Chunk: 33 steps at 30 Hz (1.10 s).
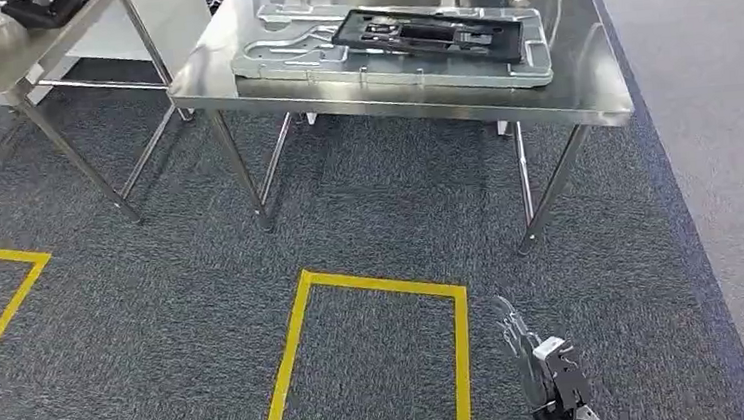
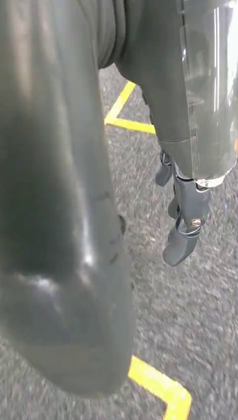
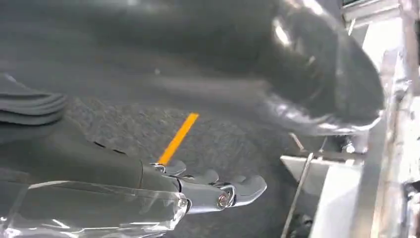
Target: Take the parts from the cabinet and place them on the table.
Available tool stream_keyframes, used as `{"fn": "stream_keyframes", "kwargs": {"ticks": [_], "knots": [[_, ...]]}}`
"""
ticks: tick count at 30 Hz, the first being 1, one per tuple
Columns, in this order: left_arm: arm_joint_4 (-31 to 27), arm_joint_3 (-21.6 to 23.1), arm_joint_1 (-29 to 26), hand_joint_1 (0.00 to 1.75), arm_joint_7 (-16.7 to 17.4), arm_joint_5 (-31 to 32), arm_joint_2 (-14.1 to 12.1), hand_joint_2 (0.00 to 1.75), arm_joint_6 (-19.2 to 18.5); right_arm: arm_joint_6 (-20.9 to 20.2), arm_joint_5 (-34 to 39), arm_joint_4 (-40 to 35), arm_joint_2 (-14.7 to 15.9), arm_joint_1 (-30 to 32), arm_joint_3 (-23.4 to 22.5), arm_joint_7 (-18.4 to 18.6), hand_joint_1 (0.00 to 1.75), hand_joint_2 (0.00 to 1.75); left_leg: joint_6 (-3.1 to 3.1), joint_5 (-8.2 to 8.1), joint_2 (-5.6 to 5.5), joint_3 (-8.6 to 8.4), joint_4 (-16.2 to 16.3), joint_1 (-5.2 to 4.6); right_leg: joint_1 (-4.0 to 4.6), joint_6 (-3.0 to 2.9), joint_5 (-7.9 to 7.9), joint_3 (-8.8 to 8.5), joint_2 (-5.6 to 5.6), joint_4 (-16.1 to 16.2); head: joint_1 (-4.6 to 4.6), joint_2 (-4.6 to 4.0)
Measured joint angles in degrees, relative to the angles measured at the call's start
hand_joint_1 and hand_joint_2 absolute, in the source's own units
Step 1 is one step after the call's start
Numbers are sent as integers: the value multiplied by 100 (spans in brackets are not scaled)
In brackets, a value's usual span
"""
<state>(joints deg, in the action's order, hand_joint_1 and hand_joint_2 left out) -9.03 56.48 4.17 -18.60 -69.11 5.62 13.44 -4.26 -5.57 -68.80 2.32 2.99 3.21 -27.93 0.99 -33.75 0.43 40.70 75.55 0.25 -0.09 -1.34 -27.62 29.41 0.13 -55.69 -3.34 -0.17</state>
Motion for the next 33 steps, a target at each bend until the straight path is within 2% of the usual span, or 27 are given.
{"fn": "stream_keyframes", "kwargs": {"ticks": [1,3,4,5,8,9,10,11,13,14,15,16,18,19,20,21,23,24,25,26,27,28,29,30,31,32,33], "knots": [[0,0,0,0,13,0,2,0,13,2,-7,58,-11,-3,0,-2,0,0,-7,176,-3,-172,-259,0,0,4,2,26,29,-29,0,0],[2,0,1,0,22,0,2,0,26,2,-7,120,-22,-27,0,-9,0,0,-48,606,-46,-750,-1258,0,-1,20,-1,53,90,-86,0,0],[0,0,6,0,24,0,2,0,26,2,-7,148,-33,-50,0,-11,0,0,-100,599,-171,-993,-1741,0,-11,39,-9,77,114,-114,0,0],[0,0,-5,0,26,0,2,0,28,4,-7,168,-42,-74,0,-11,0,0,-124,627,-186,-1060,-1755,-15,12,75,-4,115,146,-133,-2,2],[2,0,10,0,31,0,4,0,28,9,-9,242,-44,-97,0,-17,0,0,-193,619,-134,-1013,-1800,-21,2,175,44,137,211,-125,0,0],[0,2,11,0,41,2,26,0,28,33,-9,256,-41,-100,0,-26,0,0,-248,660,-85,-1018,-1867,23,42,218,36,149,228,-134,0,0],[0,0,15,0,61,2,28,0,30,55,-7,271,-41,-98,0,-46,0,0,-288,688,-41,-1023,-1894,34,16,242,-58,191,160,-243,0,0],[0,0,15,0,68,2,39,0,37,53,2,295,-52,-126,0,-63,0,0,-323,700,-1,-1003,-1897,34,2,286,-282,350,82,-564,2,0],[0,2,8,0,87,-15,44,0,44,9,61,365,-61,-146,0,-83,0,0,-332,707,87,-964,-1893,22,-37,348,-723,804,43,-1497,2,0],[0,2,8,0,90,-18,44,0,44,-15,72,413,-63,-144,0,-83,0,0,-332,708,133,-948,-1888,22,-49,369,-825,980,41,-1851,2,0],[0,0,5,0,94,-33,44,0,44,-22,74,457,-63,-142,0,-85,0,0,-331,709,181,-944,-1886,22,-62,381,-788,1036,36,-1956,2,0],[0,0,5,0,92,-33,46,0,41,-33,77,496,-66,-144,0,-90,0,0,-330,708,240,-948,-1884,22,-72,389,-602,939,15,-1750,2,0],[0,0,15,0,92,-37,59,0,41,-42,83,542,-68,-167,0,-107,0,0,-311,696,351,-972,-1872,22,-75,373,-62,401,-125,-711,2,0],[0,0,18,0,92,-39,66,0,41,-66,101,555,-68,-193,0,-120,0,0,-286,683,398,-985,-1864,15,-59,344,91,146,-365,-215,2,0],[0,0,19,0,87,-42,70,0,41,-83,112,583,-72,-244,0,-127,0,0,-246,671,440,-984,-1851,-33,14,287,16,128,-514,-127,2,0],[0,0,20,0,76,-48,72,0,39,-109,138,603,-76,-287,0,-138,0,0,-209,668,498,-979,-1845,-31,9,243,55,161,-410,-121,0,0],[0,0,31,0,31,-44,77,0,22,-116,236,679,-79,-336,0,-140,0,0,-152,668,619,-1005,-1859,-19,29,202,54,207,-275,-131,0,0],[0,2,47,0,4,-26,79,0,2,-99,288,697,-79,-349,-4,-138,0,0,-104,652,675,-1015,-1852,-31,-9,146,90,202,-198,-90,0,0],[-2,2,63,0,-5,-9,74,0,-9,-92,321,704,-81,-350,-4,-131,0,0,-52,572,438,-978,-1761,11,-38,116,123,185,-159,-70,0,0],[-2,4,68,0,-15,11,74,0,-26,-87,359,706,-92,-368,-4,-98,0,0,-39,392,187,-877,-1530,13,-46,74,136,200,-103,-72,0,0],[-2,11,64,0,-15,22,74,0,-48,-83,378,706,-92,-376,-7,-65,0,0,-33,146,65,-702,-1118,18,-45,52,143,214,-52,-75,0,0],[0,28,55,0,-15,33,72,0,-83,-81,402,706,-92,-368,-11,-48,0,0,-21,-121,11,-461,-568,23,-38,42,146,227,22,-77,0,0],[0,57,47,0,-9,59,63,0,-96,-68,409,706,-94,-349,-11,-31,0,0,-17,-275,5,-261,-125,23,-30,40,148,240,105,-88,0,0],[0,81,48,0,2,74,54,0,-107,-57,411,706,-94,-317,-11,-13,0,0,-16,-275,4,-169,70,24,-27,40,149,249,187,-104,0,0],[0,103,44,0,11,83,52,0,-116,-44,411,706,-94,-292,-15,-2,0,0,-23,-135,-1,-218,-50,28,-28,41,148,253,268,-121,0,0],[0,116,42,0,13,90,50,0,-127,-33,411,706,-94,-282,-20,7,0,0,-35,101,-11,-385,-403,34,-28,45,145,253,359,-140,0,0],[0,129,49,0,19,92,44,0,-131,-26,413,706,-94,-283,-22,9,0,0,-50,398,-79,-637,-951,43,-29,57,137,253,457,-161,0,0]]}}
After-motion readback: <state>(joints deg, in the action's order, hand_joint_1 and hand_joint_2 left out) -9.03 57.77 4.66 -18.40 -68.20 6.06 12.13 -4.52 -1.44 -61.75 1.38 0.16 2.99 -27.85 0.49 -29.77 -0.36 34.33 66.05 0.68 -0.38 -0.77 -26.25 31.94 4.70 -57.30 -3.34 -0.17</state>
